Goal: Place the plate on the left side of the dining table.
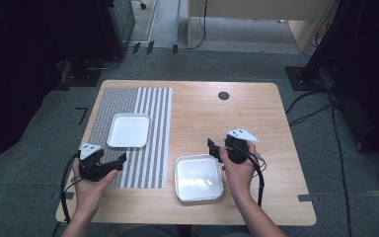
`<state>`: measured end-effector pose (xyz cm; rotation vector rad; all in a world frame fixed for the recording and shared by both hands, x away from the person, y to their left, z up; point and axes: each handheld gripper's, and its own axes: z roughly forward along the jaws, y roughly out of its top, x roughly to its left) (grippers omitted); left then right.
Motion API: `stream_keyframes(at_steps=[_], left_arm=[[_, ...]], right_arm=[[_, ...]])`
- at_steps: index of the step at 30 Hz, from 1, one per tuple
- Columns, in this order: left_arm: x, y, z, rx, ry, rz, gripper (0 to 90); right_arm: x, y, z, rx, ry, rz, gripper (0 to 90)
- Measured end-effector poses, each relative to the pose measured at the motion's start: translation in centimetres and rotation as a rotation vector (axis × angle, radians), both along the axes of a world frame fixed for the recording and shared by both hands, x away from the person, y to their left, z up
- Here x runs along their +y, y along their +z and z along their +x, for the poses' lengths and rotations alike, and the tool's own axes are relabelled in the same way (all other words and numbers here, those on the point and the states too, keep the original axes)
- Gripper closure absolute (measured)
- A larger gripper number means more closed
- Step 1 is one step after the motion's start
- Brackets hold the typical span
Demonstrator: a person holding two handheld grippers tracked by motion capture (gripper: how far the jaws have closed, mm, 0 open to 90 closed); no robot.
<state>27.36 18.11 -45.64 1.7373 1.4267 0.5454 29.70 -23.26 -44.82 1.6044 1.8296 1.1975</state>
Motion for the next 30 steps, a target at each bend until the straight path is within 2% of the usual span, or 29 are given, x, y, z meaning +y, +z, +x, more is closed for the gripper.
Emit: stream_keyframes(at_steps=[5, 10, 14, 27, 30], left_arm=[[0.4, -0.5, -0.6, 0.002, 0.000, 0.005, 11.5], [1.4, -1.1, -1.2, 0.005, 0.018, 0.005, 11.5], [2.3, -1.3, -1.7, 0.000, 0.027, 0.018, 11.5], [4.4, -1.9, -2.8, -0.008, 0.056, 0.027, 11.5], [5.0, -2.2, -3.0, -0.010, 0.069, 0.043, 11.5]], right_arm=[[-1.6, -0.3, -1.2, -0.006, -0.013, 0.002, 25.8], [-2.6, -0.5, -2.0, -0.014, -0.026, 0.005, 25.6], [-4.2, -1.0, -3.1, -0.019, -0.053, -0.004, 25.4], [-8.0, -2.0, -4.9, -0.016, -0.120, 0.004, 25.4], [-8.8, -2.1, -5.4, -0.017, -0.130, -0.009, 25.4]])
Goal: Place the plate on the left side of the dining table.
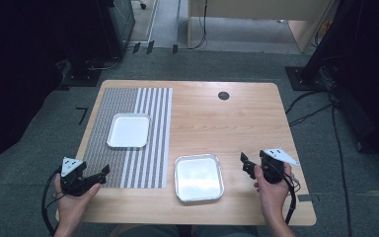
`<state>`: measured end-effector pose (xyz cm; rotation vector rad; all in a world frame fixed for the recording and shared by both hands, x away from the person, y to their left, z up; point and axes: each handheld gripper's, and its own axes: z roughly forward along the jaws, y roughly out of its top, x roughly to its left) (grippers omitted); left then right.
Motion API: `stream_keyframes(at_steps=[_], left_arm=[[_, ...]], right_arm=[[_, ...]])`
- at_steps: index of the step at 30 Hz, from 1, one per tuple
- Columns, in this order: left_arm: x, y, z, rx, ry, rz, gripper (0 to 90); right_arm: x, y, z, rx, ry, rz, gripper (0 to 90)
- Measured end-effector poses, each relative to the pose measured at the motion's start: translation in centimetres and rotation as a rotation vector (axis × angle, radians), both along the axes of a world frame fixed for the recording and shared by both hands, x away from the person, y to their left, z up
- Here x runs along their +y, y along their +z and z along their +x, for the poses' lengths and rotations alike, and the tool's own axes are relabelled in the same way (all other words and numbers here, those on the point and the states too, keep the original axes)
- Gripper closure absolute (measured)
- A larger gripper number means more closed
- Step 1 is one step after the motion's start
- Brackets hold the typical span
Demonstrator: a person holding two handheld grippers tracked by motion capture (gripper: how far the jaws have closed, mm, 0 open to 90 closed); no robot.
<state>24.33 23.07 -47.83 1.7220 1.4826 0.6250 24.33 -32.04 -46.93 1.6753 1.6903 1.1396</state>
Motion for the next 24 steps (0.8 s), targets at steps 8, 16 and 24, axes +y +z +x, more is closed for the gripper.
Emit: stream_keyframes(at_steps=[8, 16, 24], left_arm=[[1.6, -0.7, -0.5, 0.005, 0.032, 0.015, 11.5], [2.7, -1.2, -1.0, 0.008, 0.044, 0.047, 11.5], [3.9, -2.1, -1.1, 0.041, 0.051, 0.049, 11.4]], right_arm=[[-2.7, -0.7, -1.4, 0.005, -0.032, 0.000, 25.2], [-4.9, -1.6, -2.6, 0.024, -0.058, -0.020, 24.3], [-7.4, -2.7, -3.9, 0.052, -0.105, -0.047, 24.0]])
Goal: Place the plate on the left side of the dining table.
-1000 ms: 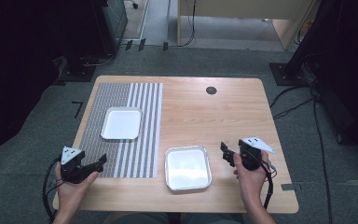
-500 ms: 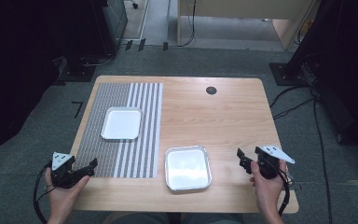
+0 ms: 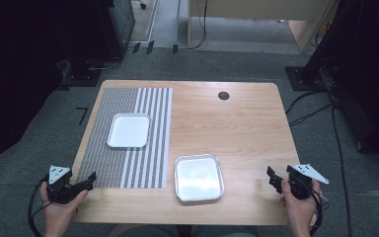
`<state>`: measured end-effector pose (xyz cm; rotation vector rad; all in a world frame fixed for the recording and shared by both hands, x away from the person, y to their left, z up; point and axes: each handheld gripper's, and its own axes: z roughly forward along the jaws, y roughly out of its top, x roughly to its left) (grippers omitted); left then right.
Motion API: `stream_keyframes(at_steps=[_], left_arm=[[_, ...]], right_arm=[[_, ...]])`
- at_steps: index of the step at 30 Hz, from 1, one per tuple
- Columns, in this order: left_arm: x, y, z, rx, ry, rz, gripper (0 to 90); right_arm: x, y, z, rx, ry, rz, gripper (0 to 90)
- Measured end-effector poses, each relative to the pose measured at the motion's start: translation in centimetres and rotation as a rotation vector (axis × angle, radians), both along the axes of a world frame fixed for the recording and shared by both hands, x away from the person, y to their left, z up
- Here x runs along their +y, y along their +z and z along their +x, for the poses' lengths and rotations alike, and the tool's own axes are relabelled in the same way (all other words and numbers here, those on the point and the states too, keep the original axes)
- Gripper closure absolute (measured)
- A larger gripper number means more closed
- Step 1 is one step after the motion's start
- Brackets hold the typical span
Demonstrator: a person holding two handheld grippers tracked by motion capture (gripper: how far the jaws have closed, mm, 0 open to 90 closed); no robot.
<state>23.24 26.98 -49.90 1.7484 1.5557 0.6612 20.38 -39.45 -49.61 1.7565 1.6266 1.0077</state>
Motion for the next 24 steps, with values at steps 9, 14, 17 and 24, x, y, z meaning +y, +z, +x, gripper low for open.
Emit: stream_keyframes(at_steps=[9, 14, 17, 24], left_arm=[[0.9, -0.7, 0.0, 0.026, 0.007, -0.005, 11.4], [1.5, -1.0, 0.1, 0.053, 0.019, -0.004, 11.4], [1.5, -1.2, 0.1, 0.056, 0.018, -0.002, 11.4], [0.8, -1.6, 0.3, 0.079, 0.001, 0.049, 11.4]], right_arm=[[-2.5, -1.0, -1.2, 0.020, -0.034, -0.007, 24.0], [-3.2, -1.6, -1.8, 0.047, -0.034, -0.032, 23.9], [-3.6, -2.0, -2.0, 0.054, -0.040, -0.039, 23.9], [-3.5, -2.8, -2.1, 0.083, -0.032, -0.039, 23.2]])
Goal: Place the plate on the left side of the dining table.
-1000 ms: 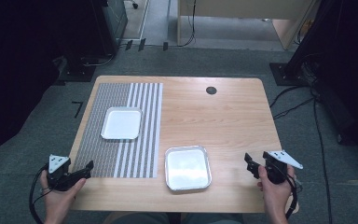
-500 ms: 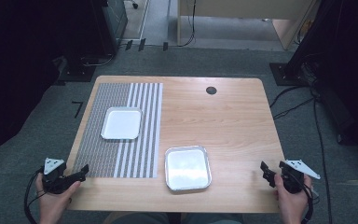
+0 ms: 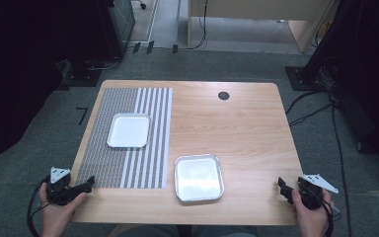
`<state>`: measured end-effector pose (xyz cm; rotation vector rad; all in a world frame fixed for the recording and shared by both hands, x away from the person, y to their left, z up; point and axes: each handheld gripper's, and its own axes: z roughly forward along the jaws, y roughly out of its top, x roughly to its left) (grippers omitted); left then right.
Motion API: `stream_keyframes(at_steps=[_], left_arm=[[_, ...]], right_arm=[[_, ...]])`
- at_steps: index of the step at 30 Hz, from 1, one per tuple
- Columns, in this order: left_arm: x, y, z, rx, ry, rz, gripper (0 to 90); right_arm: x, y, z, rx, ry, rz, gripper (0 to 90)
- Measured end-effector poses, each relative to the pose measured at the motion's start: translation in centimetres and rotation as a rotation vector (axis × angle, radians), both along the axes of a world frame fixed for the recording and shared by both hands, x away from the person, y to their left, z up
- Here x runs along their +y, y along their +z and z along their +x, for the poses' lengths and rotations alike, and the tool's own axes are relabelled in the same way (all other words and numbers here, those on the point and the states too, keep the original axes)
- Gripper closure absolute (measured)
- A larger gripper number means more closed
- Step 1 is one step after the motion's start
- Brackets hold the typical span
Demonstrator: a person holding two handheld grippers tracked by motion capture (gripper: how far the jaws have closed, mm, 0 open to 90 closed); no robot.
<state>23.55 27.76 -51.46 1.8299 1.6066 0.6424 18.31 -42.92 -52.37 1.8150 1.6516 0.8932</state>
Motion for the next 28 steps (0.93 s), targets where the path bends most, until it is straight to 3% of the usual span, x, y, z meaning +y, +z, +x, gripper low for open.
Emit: stream_keyframes(at_steps=[9, 28], left_arm=[[-0.28, -0.19, -0.34, -0.013, -0.022, 0.026, 13.2], [-0.20, -0.19, -0.43, -0.014, -0.026, 0.025, 13.3]], right_arm=[[0.98, -0.09, 0.20, 0.030, 0.019, -0.093, 23.3], [0.98, -0.08, 0.20, 0.028, 0.027, -0.093, 23.2]])
